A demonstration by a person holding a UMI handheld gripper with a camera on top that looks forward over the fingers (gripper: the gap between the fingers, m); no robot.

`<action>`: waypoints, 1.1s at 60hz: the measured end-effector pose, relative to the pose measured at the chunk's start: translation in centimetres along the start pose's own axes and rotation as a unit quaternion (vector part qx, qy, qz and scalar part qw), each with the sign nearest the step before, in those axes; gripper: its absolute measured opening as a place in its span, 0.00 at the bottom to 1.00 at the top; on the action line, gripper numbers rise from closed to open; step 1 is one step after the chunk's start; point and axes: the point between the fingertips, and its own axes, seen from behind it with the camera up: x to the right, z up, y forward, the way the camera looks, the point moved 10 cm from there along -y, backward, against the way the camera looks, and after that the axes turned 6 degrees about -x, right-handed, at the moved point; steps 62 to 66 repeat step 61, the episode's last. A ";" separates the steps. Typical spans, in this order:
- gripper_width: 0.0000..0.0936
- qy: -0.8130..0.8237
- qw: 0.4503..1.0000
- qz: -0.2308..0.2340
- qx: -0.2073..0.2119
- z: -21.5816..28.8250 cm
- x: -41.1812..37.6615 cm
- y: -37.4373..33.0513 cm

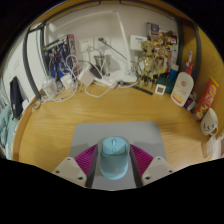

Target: Arrange mouse

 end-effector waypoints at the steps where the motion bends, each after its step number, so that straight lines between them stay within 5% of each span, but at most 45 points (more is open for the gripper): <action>1: 0.69 0.001 1.000 0.002 0.004 0.3 0.0 -0.5; 6: 0.93 -0.004 1.000 0.002 0.022 1.8 0.3 -3.4; 36: 0.93 0.002 0.994 -0.004 0.106 4.9 5.7 -23.6; 66: 0.92 -0.006 0.992 0.007 0.126 1.2 9.3 -27.6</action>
